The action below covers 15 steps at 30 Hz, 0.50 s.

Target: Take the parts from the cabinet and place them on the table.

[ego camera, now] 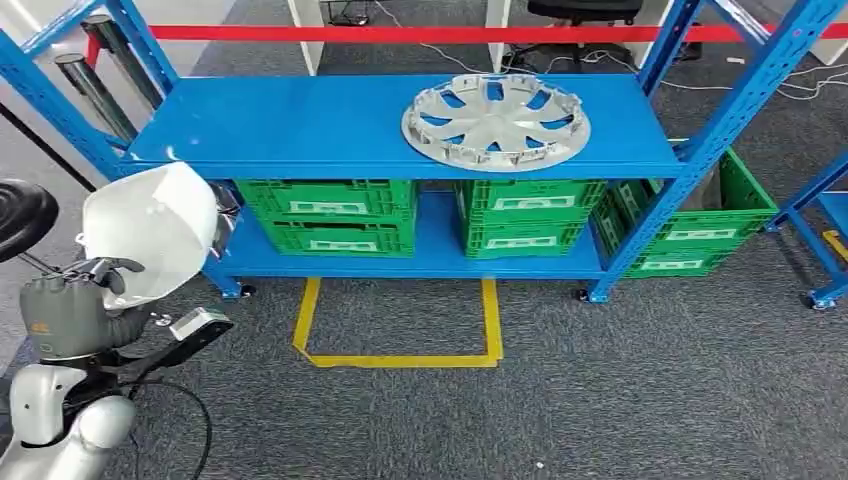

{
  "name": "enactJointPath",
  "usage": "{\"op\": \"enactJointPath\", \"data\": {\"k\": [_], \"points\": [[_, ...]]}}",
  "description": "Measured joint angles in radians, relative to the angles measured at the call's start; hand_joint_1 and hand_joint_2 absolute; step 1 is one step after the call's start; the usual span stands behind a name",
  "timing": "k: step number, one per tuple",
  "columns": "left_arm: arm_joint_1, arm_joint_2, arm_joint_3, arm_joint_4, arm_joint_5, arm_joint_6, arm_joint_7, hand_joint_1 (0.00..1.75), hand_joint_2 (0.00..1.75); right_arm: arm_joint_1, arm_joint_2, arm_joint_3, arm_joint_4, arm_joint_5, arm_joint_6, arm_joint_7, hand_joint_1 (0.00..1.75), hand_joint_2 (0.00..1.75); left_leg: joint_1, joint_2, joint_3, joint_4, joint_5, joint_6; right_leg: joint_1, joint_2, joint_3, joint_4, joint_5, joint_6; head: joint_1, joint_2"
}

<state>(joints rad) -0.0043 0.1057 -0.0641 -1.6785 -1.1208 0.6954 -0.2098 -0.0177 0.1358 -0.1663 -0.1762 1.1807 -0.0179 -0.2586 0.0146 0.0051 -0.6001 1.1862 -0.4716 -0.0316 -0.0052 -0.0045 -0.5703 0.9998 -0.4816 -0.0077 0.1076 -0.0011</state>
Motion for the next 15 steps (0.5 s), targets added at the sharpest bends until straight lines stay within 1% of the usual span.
{"op": "enactJointPath", "data": {"k": [1,2,3,4,5,6,7,8,9,10,11,12,13,14,15], "points": [[-0.002,0.0,0.0,0.0,0.0,0.0,0.001,1.75,1.75,-0.002,0.0,0.0,0.0,0.0,-0.001,0.002,0.0,0.0,0.002,-0.001,0.056,-0.085,-0.016,0.0,-0.001,0.001,-0.012,0.01,0.004,0.006,-0.002,0.0],[-0.006,0.0,0.0,0.001,0.0,-0.001,0.003,1.75,1.75,-0.004,0.0,0.0,-0.001,0.0,-0.001,0.007,0.0,0.0,-0.003,-0.004,0.104,-0.158,-0.056,0.002,0.005,0.003,-0.025,0.016,0.008,0.011,-0.004,0.0],[-0.008,0.0,-0.001,0.001,0.0,-0.001,0.003,1.75,1.75,-0.006,0.0,0.0,-0.001,0.0,-0.001,0.011,0.0,0.0,-0.004,-0.006,0.109,-0.184,-0.066,0.016,0.005,0.003,-0.028,0.017,0.017,0.018,-0.002,0.0],[-0.008,0.001,-0.001,0.003,0.0,-0.001,0.005,1.75,1.75,-0.005,0.0,0.0,-0.001,0.0,0.0,0.013,0.0,0.0,-0.006,-0.005,0.101,-0.182,-0.059,0.02,0.005,0.003,-0.031,0.016,0.028,0.024,-0.003,0.0],[-0.007,0.002,0.0,0.004,0.0,-0.001,0.006,1.75,1.75,-0.004,0.0,0.0,-0.001,0.0,0.0,0.014,0.0,0.0,-0.01,-0.005,0.095,-0.178,-0.054,0.027,0.003,0.003,-0.035,0.014,0.036,0.029,-0.005,0.0],[-0.006,0.002,0.0,0.005,0.0,-0.002,0.007,1.75,1.75,-0.004,0.0,0.0,-0.001,0.0,0.0,0.014,0.0,0.0,-0.008,-0.003,0.085,-0.182,-0.044,0.038,0.004,0.004,-0.04,0.014,0.042,0.037,-0.004,0.0],[-0.01,0.002,-0.001,0.006,0.0,-0.002,0.007,1.75,1.75,-0.005,0.0,0.0,0.0,0.0,0.001,0.014,0.0,0.0,-0.003,0.004,0.078,-0.185,-0.033,0.048,0.0,0.007,-0.048,0.027,0.018,0.042,-0.007,0.0],[-0.01,0.002,-0.001,0.007,-0.001,-0.003,0.007,1.75,1.75,-0.007,0.0,0.0,0.0,0.0,0.001,0.014,0.0,0.0,-0.004,0.003,0.065,-0.185,-0.023,0.057,0.003,0.005,-0.071,0.062,-0.037,0.046,-0.003,0.0],[-0.01,0.002,-0.001,0.007,-0.002,-0.003,0.007,1.75,1.75,-0.009,0.0,0.0,0.0,0.0,0.001,0.014,0.0,0.0,-0.006,0.004,0.052,-0.185,-0.013,0.062,0.002,0.004,-0.087,0.131,-0.098,0.047,-0.003,0.0],[-0.01,0.002,-0.001,0.007,-0.002,-0.003,0.007,1.75,1.75,-0.011,0.0,0.0,0.0,0.0,0.001,0.014,0.0,0.0,-0.008,0.004,0.038,-0.184,-0.002,0.063,0.002,0.005,-0.102,0.21,-0.153,0.049,-0.003,0.0],[-0.01,0.002,-0.001,0.008,-0.002,-0.003,0.008,1.75,1.75,-0.012,0.0,0.0,0.0,0.0,0.002,0.014,0.0,0.0,-0.011,0.005,0.025,-0.184,0.008,0.065,0.002,0.005,-0.11,0.272,-0.187,0.048,-0.004,0.0],[-0.01,0.002,-0.001,0.011,-0.002,-0.004,0.008,1.75,1.75,-0.013,0.0,0.0,-0.001,0.0,0.002,0.014,0.0,0.0,-0.013,0.005,0.01,-0.183,0.02,0.066,0.003,0.005,-0.107,0.31,-0.186,0.047,-0.003,0.0],[-0.01,0.002,-0.001,0.013,-0.003,-0.005,0.008,1.75,1.75,-0.012,0.0,0.0,0.0,0.0,0.003,0.014,0.0,0.0,-0.016,0.005,-0.005,-0.182,0.03,0.066,0.003,0.005,-0.09,0.313,-0.156,0.043,-0.003,0.0],[-0.01,0.003,-0.001,0.014,-0.003,-0.006,0.008,1.75,1.75,-0.012,0.0,0.0,0.0,0.0,0.004,0.014,0.0,0.0,-0.02,0.005,-0.019,-0.18,0.041,0.066,0.004,0.005,-0.06,0.286,-0.11,0.038,-0.003,0.0],[-0.011,0.003,-0.001,0.014,-0.003,-0.007,0.008,1.75,1.75,-0.012,0.0,0.0,-0.001,0.0,0.006,0.014,0.0,0.0,-0.024,0.005,-0.034,-0.179,0.053,0.065,0.007,0.005,-0.009,0.22,-0.063,0.029,-0.003,0.0]]}}
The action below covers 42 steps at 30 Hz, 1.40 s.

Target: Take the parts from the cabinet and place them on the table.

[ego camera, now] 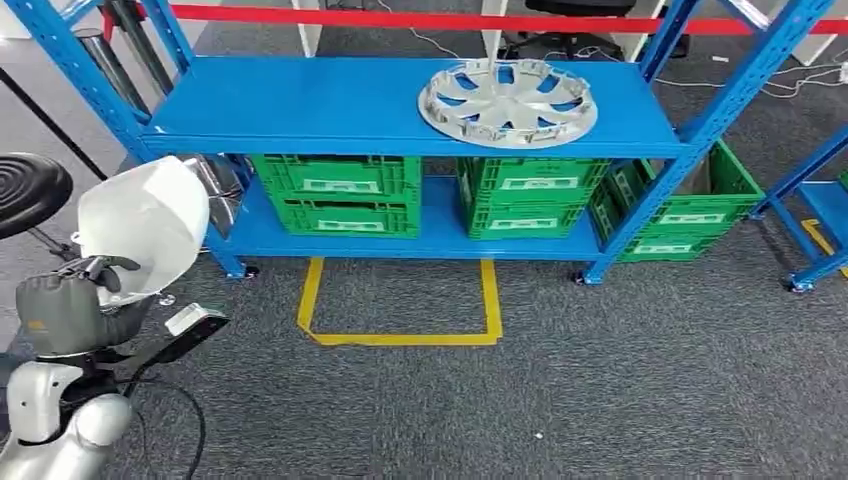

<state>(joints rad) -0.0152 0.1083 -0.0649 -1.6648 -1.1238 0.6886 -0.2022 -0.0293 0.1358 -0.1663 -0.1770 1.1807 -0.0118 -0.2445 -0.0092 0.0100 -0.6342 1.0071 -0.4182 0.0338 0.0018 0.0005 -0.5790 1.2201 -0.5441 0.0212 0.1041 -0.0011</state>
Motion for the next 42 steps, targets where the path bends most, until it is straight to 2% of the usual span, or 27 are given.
{"op": "enactJointPath", "data": {"k": [1,2,3,6,7,8,10,11,12,14,16,17,18,21,22,25,26,27,29,31,33,34,37,38,39,41,42], "points": [[-0.002,0.0,0.0,0.0,0.0,0.0,0.0,1.75,1.75,0.0,0.0,0.0,0.0,0.0,0.001,0.0,0.0,0.0,-0.002,-0.001,-0.01,0.0,0.01,0.0,0.003,0.0,0.056,-0.078,0.012,-0.01,0.0,0.0],[-0.004,0.0,0.0,0.0,-0.001,0.0,0.001,1.75,1.75,-0.001,-0.001,0.0,0.0,-0.001,0.001,0.0,0.0,0.0,-0.003,-0.001,-0.015,0.002,0.019,-0.003,0.01,0.0,0.123,-0.173,-0.014,-0.022,-0.002,0.0],[-0.008,0.0,0.0,0.0,-0.002,-0.001,0.001,1.75,1.75,0.0,-0.001,0.0,0.0,-0.002,0.001,-0.002,0.0,0.0,-0.006,-0.001,-0.02,0.003,0.029,-0.009,0.012,-0.003,0.185,-0.269,-0.041,-0.024,0.0,0.0],[-0.014,-0.001,-0.001,0.0,-0.003,-0.002,0.002,1.75,1.75,0.001,0.0,0.0,0.0,-0.004,0.001,-0.003,0.0,0.0,0.002,0.001,-0.023,-0.013,0.068,-0.027,0.019,0.0,0.157,-0.273,-0.022,-0.027,0.0,0.0],[-0.013,0.001,-0.001,0.0,-0.004,-0.002,0.002,1.75,1.75,0.004,0.001,0.0,0.001,-0.004,0.001,-0.003,0.0,0.0,0.003,-0.003,-0.03,-0.009,0.057,-0.032,0.005,-0.006,0.145,-0.283,-0.002,-0.035,0.001,0.0],[-0.013,0.002,-0.001,0.002,-0.004,-0.002,0.002,1.75,1.75,0.004,0.0,0.0,0.001,-0.006,-0.001,-0.003,0.0,0.0,0.002,-0.006,-0.039,0.013,0.0,-0.042,0.007,-0.006,0.131,-0.282,0.012,-0.041,-0.003,0.0],[-0.02,0.002,-0.002,0.006,-0.006,-0.002,0.003,1.75,1.75,0.004,0.0,0.0,0.001,-0.01,-0.003,-0.005,0.0,0.0,0.011,-0.006,-0.059,0.146,-0.139,-0.053,0.006,-0.009,0.104,-0.278,0.037,-0.047,-0.012,0.0],[-0.022,0.001,-0.003,0.009,-0.006,-0.002,0.004,1.75,1.75,0.004,0.0,0.0,0.001,-0.014,-0.005,-0.006,0.0,0.0,0.014,-0.006,-0.066,0.217,-0.178,-0.057,0.006,-0.009,0.093,-0.274,0.049,-0.046,-0.013,0.0],[-0.026,0.0,-0.003,0.014,-0.008,-0.002,0.006,1.75,1.75,0.006,0.0,-0.001,0.001,-0.017,-0.006,-0.008,0.0,0.0,0.016,-0.006,-0.068,0.277,-0.181,-0.06,0.005,-0.009,0.071,-0.266,0.062,-0.045,-0.014,0.0],[-0.031,-0.002,-0.008,0.018,-0.016,-0.006,0.011,1.75,1.75,0.007,0.0,-0.001,0.001,-0.021,-0.009,-0.008,0.0,0.0,0.021,-0.006,-0.03,0.284,-0.114,-0.065,0.002,-0.01,0.025,-0.246,0.08,-0.04,-0.016,0.0],[-0.037,-0.004,-0.012,0.021,-0.018,-0.006,0.013,1.75,1.75,0.006,0.0,-0.002,0.001,-0.022,-0.01,-0.008,0.0,0.0,0.025,-0.006,0.076,0.143,-0.068,-0.067,-0.002,-0.009,-0.015,-0.221,0.092,-0.03,-0.016,0.0],[-0.042,-0.005,-0.015,0.021,-0.019,-0.006,0.013,1.75,1.75,0.005,0.0,-0.002,0.001,-0.023,-0.011,-0.008,0.0,0.0,0.027,-0.008,0.131,0.061,-0.099,-0.068,-0.001,-0.007,-0.028,-0.211,0.096,-0.024,-0.018,0.0],[-0.046,-0.006,-0.017,0.021,-0.019,-0.006,0.013,1.75,1.75,0.003,0.0,-0.002,0.001,-0.024,-0.011,-0.008,0.0,0.0,0.02,-0.011,0.167,-0.003,-0.122,-0.058,0.002,-0.005,-0.039,-0.199,0.101,-0.019,-0.018,0.0],[-0.048,-0.009,-0.019,0.025,-0.019,-0.007,0.013,1.75,1.75,0.007,0.0,-0.002,0.001,-0.024,-0.011,-0.008,0.0,0.0,0.014,-0.009,0.144,0.003,-0.111,-0.033,-0.001,-0.005,-0.053,-0.201,0.133,0.001,-0.018,0.0],[-0.049,-0.012,-0.021,0.027,-0.019,-0.007,0.013,1.75,1.75,0.007,0.0,-0.002,0.002,-0.025,-0.011,-0.008,0.0,0.0,0.023,-0.002,0.126,-0.005,-0.094,-0.02,-0.004,-0.002,-0.065,-0.197,0.132,0.007,-0.019,0.0],[-0.054,-0.015,-0.025,0.03,-0.019,-0.008,0.013,1.75,1.75,0.003,-0.001,-0.004,0.002,-0.027,-0.011,-0.008,0.0,0.0,0.02,0.001,0.079,-0.004,-0.054,-0.002,-0.005,-0.001,-0.11,-0.058,-0.043,0.02,-0.018,0.0],[-0.054,-0.016,-0.026,0.032,-0.019,-0.008,0.014,1.75,1.75,0.002,-0.001,-0.004,0.002,-0.028,-0.011,-0.008,0.0,0.0,0.019,0.002,0.061,-0.003,-0.04,-0.001,-0.005,-0.001,-0.12,0.013,-0.086,0.023,-0.019,0.0],[-0.054,-0.017,-0.027,0.034,-0.019,-0.008,0.018,1.75,1.75,0.001,-0.001,-0.005,0.002,-0.028,-0.012,-0.007,0.0,0.0,0.018,0.002,0.042,-0.002,-0.024,-0.003,-0.005,-0.001,-0.123,0.073,-0.102,0.025,-0.019,0.0],[-0.054,-0.017,-0.029,0.04,-0.02,-0.008,0.024,1.75,1.75,0.002,-0.001,-0.006,0.002,-0.028,-0.013,-0.005,0.0,0.0,0.016,0.003,0.002,0.0,0.005,-0.005,-0.005,-0.001,-0.089,0.096,-0.044,0.024,-0.019,0.0],[-0.054,-0.017,-0.03,0.042,-0.02,-0.008,0.03,1.75,1.75,0.002,-0.001,-0.007,0.002,-0.027,-0.013,-0.005,0.0,0.0,0.015,0.002,-0.033,0.003,0.032,-0.01,-0.004,-0.001,0.012,-0.015,0.024,0.015,-0.019,0.0],[-0.055,-0.018,-0.031,0.042,-0.02,-0.007,0.034,1.75,1.75,0.0,-0.001,-0.008,0.002,-0.026,-0.013,-0.01,0.0,0.0,0.012,-0.001,-0.047,0.01,0.055,-0.021,0.003,0.0,0.173,-0.234,-0.036,0.005,-0.018,0.0],[-0.055,-0.018,-0.031,0.042,-0.021,-0.007,0.037,1.75,1.75,0.0,0.0,-0.008,0.002,-0.026,-0.013,-0.013,0.0,0.0,0.013,0.003,-0.049,0.006,0.067,-0.027,0.003,0.001,0.181,-0.268,-0.054,-0.002,-0.022,0.0],[-0.052,-0.019,-0.033,0.042,-0.021,-0.008,0.042,1.75,1.75,0.006,0.0,-0.008,0.002,-0.026,-0.01,-0.018,0.0,0.0,0.016,0.002,-0.048,-0.022,0.116,-0.049,0.008,0.0,0.147,-0.263,-0.018,-0.024,-0.02,0.0],[-0.05,-0.019,-0.034,0.042,-0.021,-0.008,0.044,1.75,1.75,0.007,-0.001,-0.008,0.003,-0.026,-0.01,-0.019,0.0,0.0,0.02,-0.003,-0.06,-0.015,0.081,-0.053,0.002,-0.008,0.13,-0.265,0.002,-0.034,-0.02,0.0],[-0.048,-0.018,-0.034,0.042,-0.021,-0.008,0.045,1.75,1.75,0.008,-0.001,-0.008,0.003,-0.027,-0.01,-0.019,0.0,0.0,0.02,-0.003,-0.074,0.027,0.01,-0.056,0.002,-0.007,0.114,-0.265,0.016,-0.043,-0.027,0.0],[-0.047,-0.018,-0.035,0.042,-0.021,-0.009,0.046,1.75,1.75,0.008,-0.001,-0.008,0.003,-0.027,-0.01,-0.019,0.0,0.0,0.021,-0.003,-0.094,0.17,-0.12,-0.064,0.003,-0.01,0.085,-0.264,0.043,-0.046,-0.032,0.0],[-0.047,-0.018,-0.035,0.042,-0.021,-0.009,0.046,1.75,1.75,0.01,-0.001,-0.008,0.003,-0.027,-0.01,-0.02,0.0,0.0,0.021,-0.003,-0.101,0.249,-0.15,-0.066,0.005,-0.011,0.072,-0.261,0.058,-0.047,-0.032,0.0]]}}
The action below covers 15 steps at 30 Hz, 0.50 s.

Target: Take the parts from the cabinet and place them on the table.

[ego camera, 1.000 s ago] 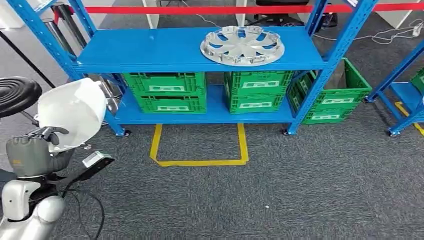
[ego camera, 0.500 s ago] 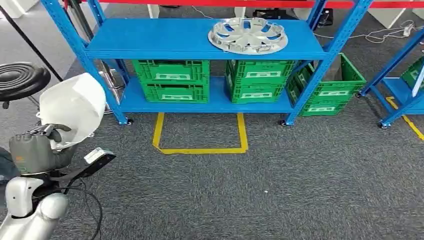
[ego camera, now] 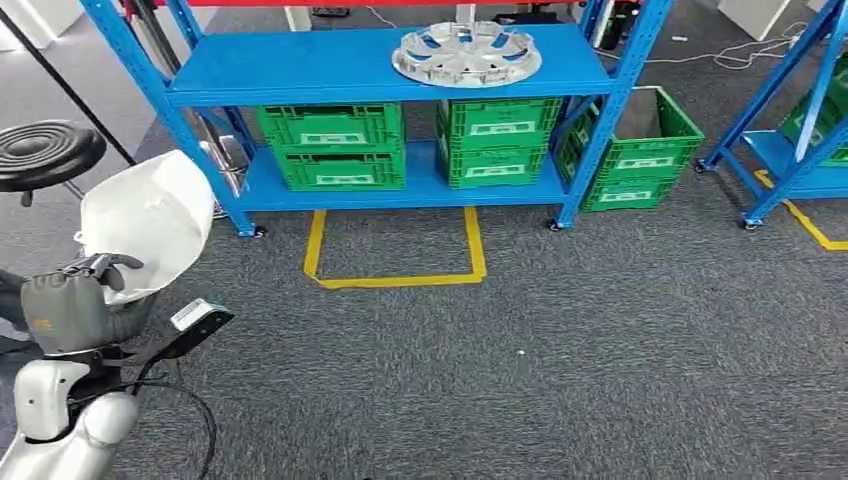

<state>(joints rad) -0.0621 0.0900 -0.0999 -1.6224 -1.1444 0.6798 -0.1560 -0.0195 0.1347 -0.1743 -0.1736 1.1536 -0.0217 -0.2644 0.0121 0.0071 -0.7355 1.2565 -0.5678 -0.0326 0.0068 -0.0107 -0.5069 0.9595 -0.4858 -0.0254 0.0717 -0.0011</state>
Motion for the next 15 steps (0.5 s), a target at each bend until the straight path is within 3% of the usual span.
{"op": "enactJointPath", "data": {"k": [1,2,4,5,6,7,9,10,11,12,14,15], "points": [[0.001,0.0,0.0,0.0,0.0,0.0,0.0,1.75,1.75,0.001,0.0,0.0,0.0,0.0,0.0,-0.001,0.0,0.0,0.0,0.0,0.003,0.052,0.012,-0.001,0.001,0.0,-0.022,0.006,0.016,0.0,0.0,0.0],[0.002,0.0,0.0,0.0,0.0,0.0,0.0,1.75,1.75,0.001,0.0,0.0,0.0,0.0,0.0,0.0,0.0,0.0,0.0,0.0,0.025,0.057,0.049,0.0,0.002,0.0,-0.047,0.012,0.028,0.003,0.0,0.0],[0.002,0.0,0.0,0.0,0.0,0.0,0.0,1.75,1.75,0.001,0.0,0.0,0.0,0.0,0.0,0.0,0.0,0.0,-0.001,-0.001,0.12,-0.045,0.106,0.008,0.002,0.0,-0.088,0.029,0.046,0.006,0.0,0.0],[0.001,0.0,0.0,0.0,0.0,0.0,0.0,1.75,1.75,-0.002,0.0,0.0,0.0,0.0,0.0,0.0,0.0,0.0,-0.003,-0.002,0.195,-0.138,0.095,0.017,0.002,0.001,-0.101,0.039,0.054,0.008,-0.001,0.0],[-0.001,0.0,-0.001,0.0,0.0,0.0,0.0,1.75,1.75,-0.003,0.001,0.0,-0.001,0.0,-0.002,-0.001,0.0,0.0,-0.009,-0.002,0.261,-0.233,0.045,0.025,0.006,0.003,-0.111,0.046,0.06,0.013,-0.001,0.0],[-0.003,0.0,-0.002,-0.001,0.0,0.001,0.0,1.75,1.75,-0.002,0.001,0.0,-0.001,0.0,-0.001,-0.001,0.0,0.0,-0.009,-0.001,0.281,-0.277,0.029,0.027,0.005,0.002,-0.114,0.049,0.068,0.017,0.002,0.0],[-0.002,0.0,-0.003,0.0,0.0,0.0,0.0,1.75,1.75,-0.002,0.001,0.0,-0.001,-0.001,-0.001,-0.001,0.0,0.0,-0.016,-0.002,0.264,-0.271,0.045,0.036,0.0,0.001,-0.118,0.041,0.092,0.029,-0.008,0.0],[-0.001,0.0,-0.003,0.0,0.0,0.0,0.0,1.75,1.75,-0.001,0.001,0.0,-0.001,-0.001,-0.001,-0.001,0.0,0.0,-0.014,-0.002,0.256,-0.278,0.06,0.045,0.003,0.002,-0.124,0.038,0.103,0.036,-0.005,0.0],[-0.003,-0.001,-0.004,0.0,0.0,0.0,0.0,1.75,1.75,0.0,0.0,0.0,0.0,-0.001,-0.001,-0.001,0.0,0.0,-0.006,0.007,0.24,-0.284,0.077,0.051,0.0,0.008,-0.134,0.047,0.087,0.04,-0.01,0.0],[-0.004,-0.002,-0.006,0.0,0.0,0.0,0.0,1.75,1.75,-0.001,0.0,-0.001,0.0,-0.003,-0.002,-0.001,0.0,0.0,-0.005,0.006,0.221,-0.285,0.091,0.058,0.001,0.009,-0.152,0.077,0.024,0.046,-0.007,0.0],[-0.001,-0.002,-0.006,0.0,0.0,0.0,0.0,1.75,1.75,-0.004,0.0,-0.001,0.0,-0.003,-0.002,0.0,0.0,0.0,-0.005,0.007,0.187,-0.284,0.122,0.062,-0.006,0.009,-0.183,0.218,-0.108,0.058,-0.005,0.0],[-0.001,-0.002,-0.006,0.0,0.0,0.0,0.0,1.75,1.75,-0.005,-0.001,-0.002,0.0,-0.003,-0.002,0.0,0.0,0.0,-0.005,0.007,0.168,-0.283,0.136,0.061,-0.007,0.009,-0.191,0.287,-0.141,0.062,-0.005,0.0]]}}
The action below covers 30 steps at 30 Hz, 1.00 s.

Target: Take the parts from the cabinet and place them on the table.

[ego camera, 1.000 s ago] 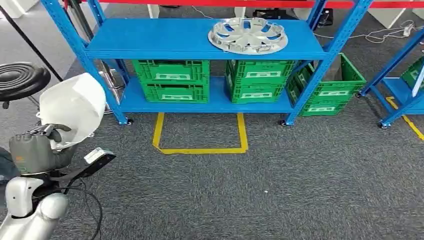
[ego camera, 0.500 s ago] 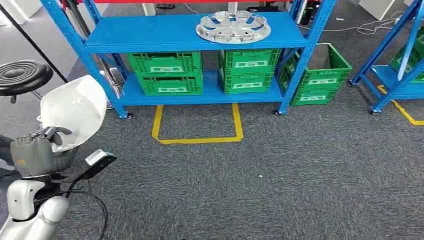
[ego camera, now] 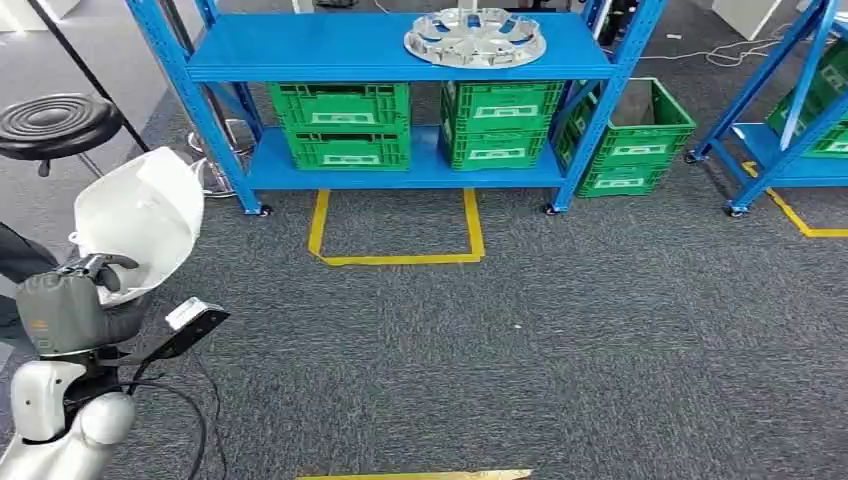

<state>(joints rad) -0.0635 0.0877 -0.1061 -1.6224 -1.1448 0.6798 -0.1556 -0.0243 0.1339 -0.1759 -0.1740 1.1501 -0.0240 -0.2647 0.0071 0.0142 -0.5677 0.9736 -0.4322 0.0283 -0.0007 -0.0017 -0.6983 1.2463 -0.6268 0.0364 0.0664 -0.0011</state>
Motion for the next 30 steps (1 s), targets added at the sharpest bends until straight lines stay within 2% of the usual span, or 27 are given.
{"op": "enactJointPath", "data": {"k": [1,2,3,4,5,6,7,8,9,11,12,14,15,16,17,18,19,20,21,22,24,25,26,28,30], "points": [[0.0,0.0,0.0,0.0,0.0,0.0,0.0,1.75,1.75,-0.001,0.0,0.0,0.0,0.0,0.0,0.0,0.0,0.0,0.0,0.0,-0.017,0.002,0.014,-0.002,-0.001,0.0,0.0,0.05,0.0,0.003,0.001,0.0],[0.001,0.0,0.0,0.0,0.0,0.0,0.0,1.75,1.75,-0.001,0.0,0.0,0.0,0.0,0.0,0.0,0.0,0.0,0.001,0.0,-0.037,0.004,0.028,-0.005,-0.003,0.0,0.017,0.065,0.031,0.006,0.0,0.0],[0.001,0.0,0.0,0.0,0.0,0.0,0.0,1.75,1.75,0.001,0.0,0.0,0.0,0.0,0.0,0.0,0.0,0.0,0.002,0.0,-0.057,0.007,0.041,-0.008,-0.005,0.0,0.051,0.041,0.076,0.008,0.0,0.0],[0.001,0.0,0.0,0.0,0.0,0.0,0.0,1.75,1.75,0.001,0.0,0.0,0.0,0.0,0.001,0.0,0.0,0.0,0.004,0.0,-0.075,0.012,0.053,-0.012,-0.008,0.0,0.104,-0.019,0.113,0.01,0.0,0.0],[0.001,0.0,-0.001,0.0,0.0,0.0,0.0,1.75,1.75,0.001,0.0,0.0,0.0,0.0,0.002,0.0,0.0,0.0,0.005,0.0,-0.091,0.018,0.064,-0.018,-0.011,0.0,0.175,-0.112,0.122,0.011,0.0,0.0],[0.001,0.0,-0.001,0.0,0.0,0.0,0.0,1.75,1.75,0.0,0.0,0.0,0.0,0.001,0.002,0.0,0.0,0.0,0.001,-0.002,-0.099,0.024,0.073,-0.025,-0.013,0.003,0.234,-0.209,0.075,0.015,0.002,0.0],[0.0,0.0,-0.001,0.0,0.0,0.0,0.0,1.75,1.75,0.003,0.0,0.0,0.0,0.003,0.002,0.0,0.0,0.0,0.001,-0.003,-0.105,0.028,0.082,-0.031,-0.007,0.008,0.283,-0.281,0.051,0.005,0.0,0.0],[0.0,-0.001,-0.001,0.0,0.0,0.0,0.0,1.75,1.75,0.004,0.0,0.0,0.0,0.003,0.002,0.0,0.0,0.0,0.001,-0.002,-0.106,0.024,0.097,-0.037,-0.007,0.006,0.261,-0.273,0.049,-0.008,-0.001,0.0],[0.0,-0.001,-0.001,0.0,0.002,0.0,0.0,1.75,1.75,0.004,0.0,0.0,0.0,0.003,0.002,-0.001,0.0,0.0,0.002,-0.001,-0.107,0.018,0.105,-0.044,-0.002,0.007,0.254,-0.27,0.051,-0.016,0.002,0.0],[0.002,-0.001,-0.003,0.0,0.003,0.0,0.0,1.75,1.75,0.009,0.0,0.0,0.0,0.003,0.002,-0.001,0.0,0.0,0.008,-0.002,-0.111,0.014,0.108,-0.058,-0.006,0.001,0.241,-0.274,0.07,-0.043,0.0,0.0],[0.003,0.0,-0.003,0.001,0.003,0.0,0.0,1.75,1.75,0.009,0.0,0.0,0.0,0.003,0.002,-0.001,0.0,0.0,0.009,-0.004,-0.12,0.037,0.054,-0.061,-0.005,-0.001,0.231,-0.274,0.08,-0.052,-0.001,0.0],[0.003,0.0,-0.003,0.002,0.003,0.0,0.0,1.75,1.75,0.009,0.0,0.0,0.0,0.005,0.002,-0.002,0.0,0.0,0.009,-0.005,-0.143,0.166,-0.083,-0.066,-0.002,-0.003,0.21,-0.273,0.102,-0.059,-0.005,0.0],[0.003,0.0,-0.004,0.003,0.003,0.0,0.0,1.75,1.75,0.009,0.0,0.0,0.0,0.01,0.001,-0.002,0.0,0.0,0.009,-0.005,-0.156,0.241,-0.121,-0.068,0.0,-0.004,0.199,-0.271,0.111,-0.06,-0.006,0.0],[0.003,0.0,-0.004,0.005,0.003,0.0,0.0,1.75,1.75,0.01,0.0,0.0,0.0,0.014,0.0,-0.003,0.0,0.0,0.009,-0.005,-0.164,0.304,-0.128,-0.068,0.002,-0.004,0.193,-0.269,0.119,-0.061,-0.006,0.0],[0.004,0.001,-0.004,0.006,0.003,0.0,0.0,1.75,1.75,0.01,0.0,0.0,0.0,0.016,-0.001,-0.003,0.0,0.0,0.009,-0.005,-0.158,0.329,-0.109,-0.067,0.004,-0.003,0.183,-0.266,0.128,-0.061,-0.006,0.0],[0.005,0.001,-0.005,0.006,0.003,0.0,0.0,1.75,1.75,0.01,0.0,0.0,0.0,0.017,-0.002,-0.005,0.0,0.0,0.009,-0.006,-0.13,0.31,-0.077,-0.063,0.007,-0.003,0.17,-0.262,0.136,-0.06,-0.006,0.0],[0.005,0.001,-0.005,0.006,0.003,0.0,-0.001,1.75,1.75,0.01,0.0,0.0,0.0,0.018,-0.002,-0.008,0.0,0.0,0.007,-0.006,-0.08,0.241,-0.049,-0.056,0.009,-0.002,0.162,-0.261,0.141,-0.06,-0.006,0.0],[0.004,0.002,-0.005,0.006,0.003,0.0,-0.001,1.75,1.75,0.009,0.0,0.0,0.0,0.019,-0.002,-0.01,0.0,0.0,0.002,-0.007,-0.013,0.142,-0.03,-0.044,0.012,-0.002,0.159,-0.259,0.144,-0.057,-0.006,0.0],[0.003,0.002,-0.005,0.006,0.003,0.0,-0.002,1.75,1.75,0.01,0.002,0.0,0.0,0.021,-0.002,-0.011,0.0,0.0,-0.004,-0.007,0.035,0.06,-0.041,-0.027,0.01,-0.003,0.157,-0.259,0.147,-0.056,-0.005,0.0],[0.003,0.002,-0.005,0.006,0.003,0.0,-0.002,1.75,1.75,0.01,0.003,0.0,0.0,0.021,-0.002,-0.012,0.0,0.0,-0.004,-0.005,0.058,0.027,-0.052,-0.022,0.015,-0.003,0.152,-0.256,0.151,-0.051,-0.004,0.0],[0.002,0.004,-0.005,0.006,0.003,0.0,-0.002,1.75,1.75,0.009,0.004,0.0,0.0,0.022,-0.001,-0.014,0.0,0.0,-0.01,-0.006,0.055,0.012,-0.053,-0.02,0.01,-0.005,0.145,-0.256,0.159,-0.039,-0.008,0.0],[0.002,0.004,-0.005,0.006,0.003,0.0,-0.002,1.75,1.75,0.009,0.005,0.0,0.0,0.022,-0.001,-0.014,0.0,0.0,-0.008,-0.006,0.055,0.003,-0.05,-0.027,0.014,-0.006,0.141,-0.252,0.152,-0.043,-0.005,0.0],[0.001,0.004,-0.005,0.006,0.003,0.0,-0.002,1.75,1.75,0.01,0.005,0.0,0.0,0.023,-0.002,-0.015,0.0,0.0,-0.008,-0.006,0.051,0.004,-0.048,-0.032,0.014,-0.006,0.137,-0.254,0.16,-0.063,-0.006,0.0],[0.003,0.004,-0.005,0.007,0.003,0.0,-0.002,1.75,1.75,0.009,0.005,0.0,0.0,0.024,-0.002,-0.015,0.0,0.0,-0.011,-0.006,0.047,0.005,-0.045,-0.029,0.011,-0.006,0.135,-0.256,0.166,-0.049,-0.006,0.0],[0.003,0.003,-0.005,0.007,0.003,0.0,-0.002,1.75,1.75,0.009,0.005,0.0,0.0,0.025,-0.002,-0.016,0.0,0.0,-0.012,-0.005,0.041,0.009,-0.041,-0.024,0.009,-0.005,0.133,-0.258,0.172,-0.041,-0.005,0.0]]}}
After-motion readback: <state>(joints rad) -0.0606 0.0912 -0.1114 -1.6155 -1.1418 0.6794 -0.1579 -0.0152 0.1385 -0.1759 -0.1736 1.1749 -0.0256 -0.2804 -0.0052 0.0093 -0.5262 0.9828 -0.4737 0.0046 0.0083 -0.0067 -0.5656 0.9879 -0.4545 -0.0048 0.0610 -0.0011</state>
